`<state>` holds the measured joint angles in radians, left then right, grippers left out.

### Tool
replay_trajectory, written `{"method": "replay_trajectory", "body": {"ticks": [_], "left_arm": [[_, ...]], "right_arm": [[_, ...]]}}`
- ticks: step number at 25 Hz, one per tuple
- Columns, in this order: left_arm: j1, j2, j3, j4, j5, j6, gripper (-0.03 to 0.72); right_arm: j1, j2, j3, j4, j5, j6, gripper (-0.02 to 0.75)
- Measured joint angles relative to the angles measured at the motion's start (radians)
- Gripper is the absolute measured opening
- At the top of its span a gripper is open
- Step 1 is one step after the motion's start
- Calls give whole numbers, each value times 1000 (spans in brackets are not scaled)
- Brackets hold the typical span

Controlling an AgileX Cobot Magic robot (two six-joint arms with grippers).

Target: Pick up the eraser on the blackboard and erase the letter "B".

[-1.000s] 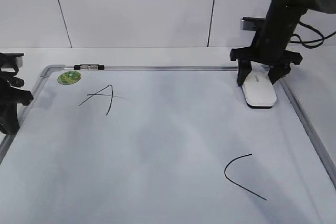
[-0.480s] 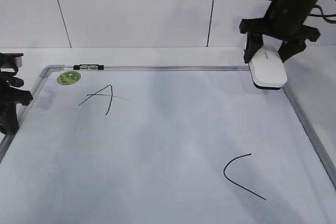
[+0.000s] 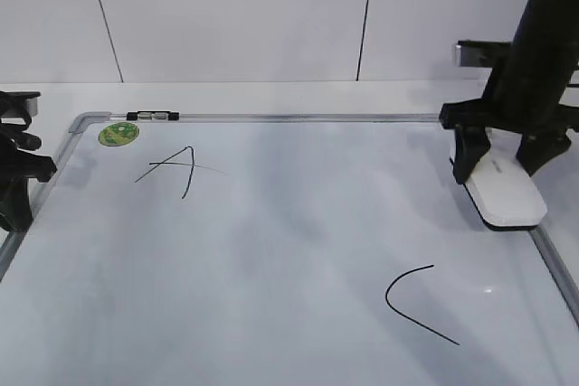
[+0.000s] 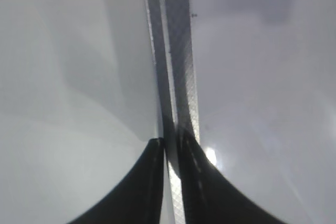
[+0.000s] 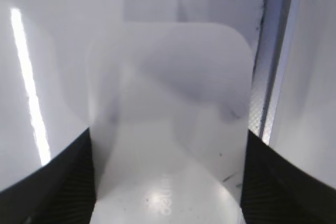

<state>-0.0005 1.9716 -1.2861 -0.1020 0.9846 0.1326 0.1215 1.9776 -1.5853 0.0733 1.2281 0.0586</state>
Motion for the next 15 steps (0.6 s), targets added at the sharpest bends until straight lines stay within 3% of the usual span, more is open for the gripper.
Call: {"method": "replay_trajectory", "body": {"ticks": [15], "left_arm": [[0,0,0,-16,0,0,77]], "right_arm": [[0,52,68,-62,-14,0,547]]}}
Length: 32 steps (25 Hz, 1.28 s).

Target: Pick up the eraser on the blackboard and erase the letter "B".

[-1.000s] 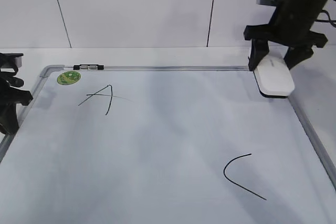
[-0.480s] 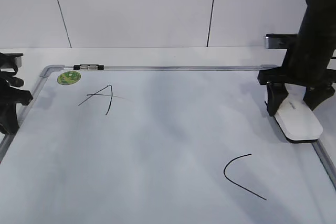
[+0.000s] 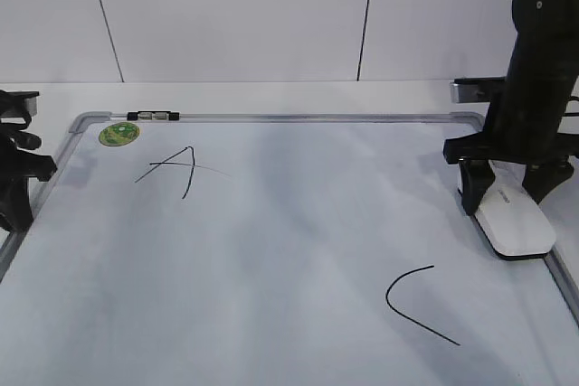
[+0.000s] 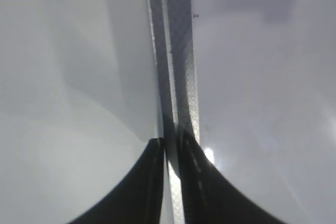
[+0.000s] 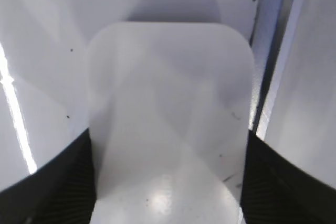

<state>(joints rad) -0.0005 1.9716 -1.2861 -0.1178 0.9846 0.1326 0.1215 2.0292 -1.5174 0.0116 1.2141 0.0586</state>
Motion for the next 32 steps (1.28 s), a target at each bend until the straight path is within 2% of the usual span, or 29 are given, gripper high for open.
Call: {"method": "replay_trajectory", "body": {"ticks": [20,32], "left_arm": [[0,0,0,-2,0,0,77],[0,0,0,-5,0,0,77]], "right_arm": [[0,4,0,-48,-71,35,547],[0,4,0,-34,-63,37,561]]}}
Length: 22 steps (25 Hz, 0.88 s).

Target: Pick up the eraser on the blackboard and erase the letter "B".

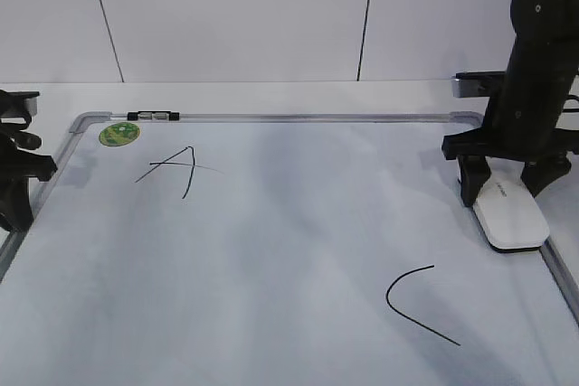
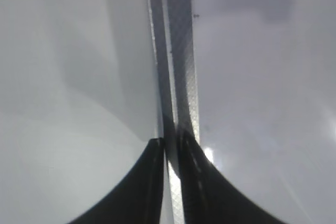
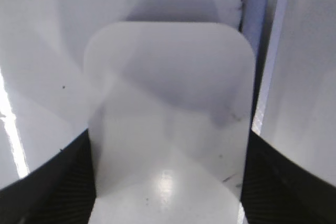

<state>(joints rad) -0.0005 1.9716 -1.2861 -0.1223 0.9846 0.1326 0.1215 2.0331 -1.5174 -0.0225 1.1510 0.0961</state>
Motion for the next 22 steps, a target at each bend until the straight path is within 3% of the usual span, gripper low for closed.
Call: {"method": "replay_trajectory", "body": {"ticks": [7,16,22], "left_arm": [[0,0,0,0,1,0,78],[0,0,0,0,1,0,77],[0,0,0,0,5,0,78]], "right_arm": [[0,1,0,3,46,0,610],[0,1,-68,10,61,0,601],[0,-5,-114,85,61,0,592]]}}
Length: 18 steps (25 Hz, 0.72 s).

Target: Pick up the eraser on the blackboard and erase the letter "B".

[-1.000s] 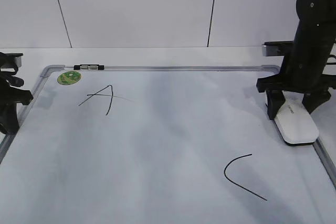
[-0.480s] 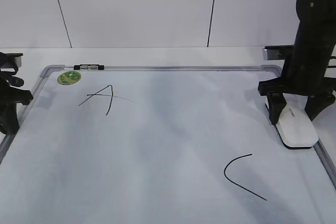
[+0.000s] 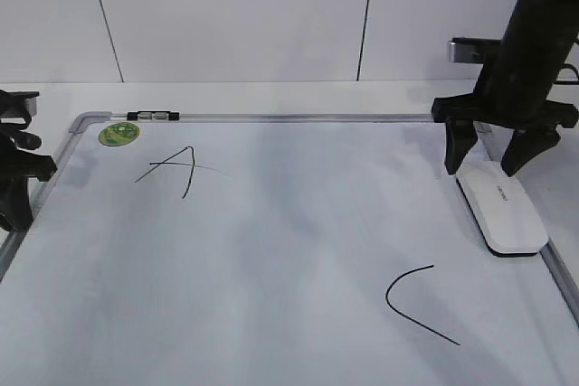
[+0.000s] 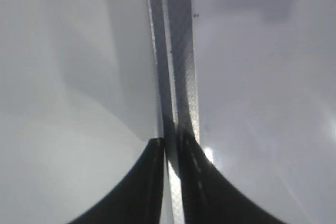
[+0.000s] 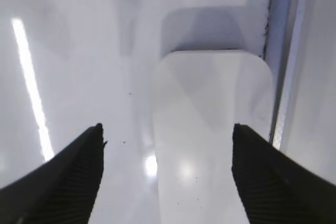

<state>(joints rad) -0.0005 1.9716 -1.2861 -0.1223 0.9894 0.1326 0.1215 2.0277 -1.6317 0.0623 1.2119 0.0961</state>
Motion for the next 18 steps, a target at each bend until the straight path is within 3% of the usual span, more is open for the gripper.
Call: {"method": "replay_trajectory", "body": {"ticks": [9,14,18], "left_arm": [[0,0,0,-7,5,0,108],[0,2,0,-16,9,0,251],[0,2,-13,-14,28,0,306]], "right_arm": [[-1,-188,0,20,6,0,591],[-1,-338,0,87,19,0,590],[-1,-426,0,141,27,0,590]]}}
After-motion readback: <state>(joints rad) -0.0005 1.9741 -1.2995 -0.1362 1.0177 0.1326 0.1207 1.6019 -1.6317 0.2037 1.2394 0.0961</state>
